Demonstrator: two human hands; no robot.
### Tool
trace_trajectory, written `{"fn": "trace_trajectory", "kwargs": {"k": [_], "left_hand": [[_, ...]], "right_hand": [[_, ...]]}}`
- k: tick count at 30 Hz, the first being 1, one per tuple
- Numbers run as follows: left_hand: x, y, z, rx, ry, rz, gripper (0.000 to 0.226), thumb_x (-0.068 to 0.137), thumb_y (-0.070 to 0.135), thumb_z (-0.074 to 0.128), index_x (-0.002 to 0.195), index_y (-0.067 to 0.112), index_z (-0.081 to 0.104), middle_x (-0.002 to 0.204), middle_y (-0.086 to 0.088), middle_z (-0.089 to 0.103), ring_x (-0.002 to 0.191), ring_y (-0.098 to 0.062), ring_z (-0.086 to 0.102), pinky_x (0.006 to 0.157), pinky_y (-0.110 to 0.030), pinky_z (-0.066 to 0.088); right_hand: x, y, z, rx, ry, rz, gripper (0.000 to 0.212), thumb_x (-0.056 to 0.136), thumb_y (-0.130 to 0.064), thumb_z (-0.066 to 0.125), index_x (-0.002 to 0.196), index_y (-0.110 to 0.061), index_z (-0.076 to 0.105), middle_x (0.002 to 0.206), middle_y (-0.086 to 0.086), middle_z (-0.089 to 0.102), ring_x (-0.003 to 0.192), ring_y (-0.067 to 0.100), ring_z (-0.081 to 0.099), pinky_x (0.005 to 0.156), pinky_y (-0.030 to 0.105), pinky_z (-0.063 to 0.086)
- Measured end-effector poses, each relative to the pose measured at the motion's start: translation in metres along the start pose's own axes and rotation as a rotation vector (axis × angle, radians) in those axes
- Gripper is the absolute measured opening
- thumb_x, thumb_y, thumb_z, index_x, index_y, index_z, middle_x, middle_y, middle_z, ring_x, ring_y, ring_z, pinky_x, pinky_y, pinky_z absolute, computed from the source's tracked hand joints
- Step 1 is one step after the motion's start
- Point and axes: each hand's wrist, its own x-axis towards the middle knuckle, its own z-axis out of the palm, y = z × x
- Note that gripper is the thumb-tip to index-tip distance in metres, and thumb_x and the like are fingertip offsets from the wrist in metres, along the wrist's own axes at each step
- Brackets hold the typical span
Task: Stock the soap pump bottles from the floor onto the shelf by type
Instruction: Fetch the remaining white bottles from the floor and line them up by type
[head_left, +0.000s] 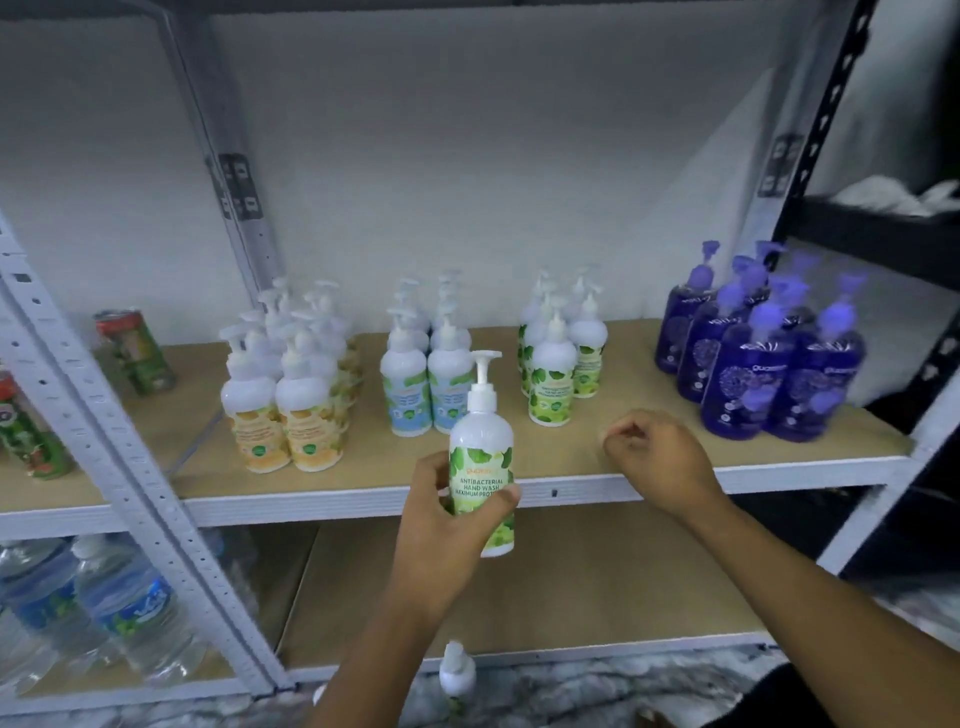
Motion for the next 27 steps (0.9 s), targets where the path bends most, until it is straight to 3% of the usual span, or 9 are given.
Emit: {"fn": "trace_trajectory", "kwargs": {"k": [3, 6, 9, 13, 17, 23, 27], "left_hand": [[0.013, 0.001, 0.031, 0.025, -0.035, 0.036, 0.049, 0.077, 0.025, 0.086, 0.118, 0.027, 0.060, 0.105, 0.010, 0.072, 0.091, 0.000, 0.069, 0.071, -0.016, 0.056], [0.033, 0.005, 0.065, 0.047, -0.050, 0.094, 0.042, 0.078, 0.023, 0.086, 0.112, 0.031, 0.064, 0.098, 0.017, 0.073, 0.090, 0.001, 0.069, 0.071, -0.014, 0.054], [0.054, 0.007, 0.096, 0.086, -0.063, 0.136, 0.037, 0.079, 0.024, 0.085, 0.108, 0.033, 0.063, 0.092, 0.020, 0.073, 0.086, 0.006, 0.068, 0.070, -0.014, 0.055], [0.079, -0.003, 0.126, 0.122, -0.047, 0.156, 0.042, 0.079, 0.022, 0.085, 0.115, 0.021, 0.064, 0.096, 0.012, 0.073, 0.082, 0.006, 0.068, 0.071, -0.016, 0.054], [0.094, -0.020, 0.142, 0.180, -0.022, 0.183, 0.044, 0.077, 0.030, 0.085, 0.116, 0.025, 0.064, 0.105, 0.004, 0.072, 0.091, -0.007, 0.070, 0.081, -0.030, 0.058], [0.089, -0.025, 0.145, 0.283, 0.033, 0.113, 0.066, 0.065, 0.044, 0.088, 0.117, 0.028, 0.051, 0.111, 0.013, 0.066, 0.099, -0.002, 0.066, 0.086, -0.028, 0.055], [0.081, -0.034, 0.144, 0.542, 0.150, 0.140, 0.056, 0.067, 0.044, 0.083, 0.102, 0.027, 0.043, 0.105, 0.007, 0.053, 0.104, -0.017, 0.054, 0.093, -0.037, 0.048]], "right_hand": [[0.004, 0.025, -0.005, -0.127, 0.032, -0.039, 0.028, 0.087, -0.041, 0.064, 0.102, -0.019, 0.072, 0.109, 0.002, 0.066, 0.104, 0.027, 0.058, 0.095, 0.043, 0.047], [0.006, 0.039, -0.007, -0.220, -0.046, -0.069, 0.046, 0.092, -0.048, 0.058, 0.125, -0.017, 0.065, 0.129, 0.003, 0.061, 0.119, 0.027, 0.053, 0.104, 0.042, 0.041], [0.005, 0.049, -0.009, -0.298, -0.107, -0.061, 0.052, 0.098, -0.052, 0.046, 0.140, -0.023, 0.053, 0.150, -0.001, 0.046, 0.141, 0.021, 0.036, 0.116, 0.040, 0.022], [0.006, 0.055, -0.007, -0.348, -0.196, -0.064, 0.056, 0.102, -0.056, 0.029, 0.152, -0.029, 0.034, 0.165, -0.003, 0.021, 0.153, 0.021, 0.010, 0.121, 0.043, 0.004], [0.010, 0.059, -0.007, -0.359, -0.272, -0.029, 0.065, 0.100, -0.059, 0.024, 0.158, -0.030, 0.020, 0.169, -0.004, 0.005, 0.155, 0.022, -0.005, 0.123, 0.046, -0.005], [0.010, 0.063, -0.007, -0.371, -0.269, -0.037, 0.067, 0.099, -0.061, 0.025, 0.158, -0.030, 0.020, 0.169, -0.004, 0.005, 0.155, 0.022, -0.005, 0.124, 0.045, -0.005], [0.011, 0.064, -0.006, -0.370, -0.264, -0.034, 0.066, 0.099, -0.062, 0.026, 0.157, -0.030, 0.023, 0.168, -0.003, 0.007, 0.155, 0.022, -0.004, 0.124, 0.045, -0.004]]}}
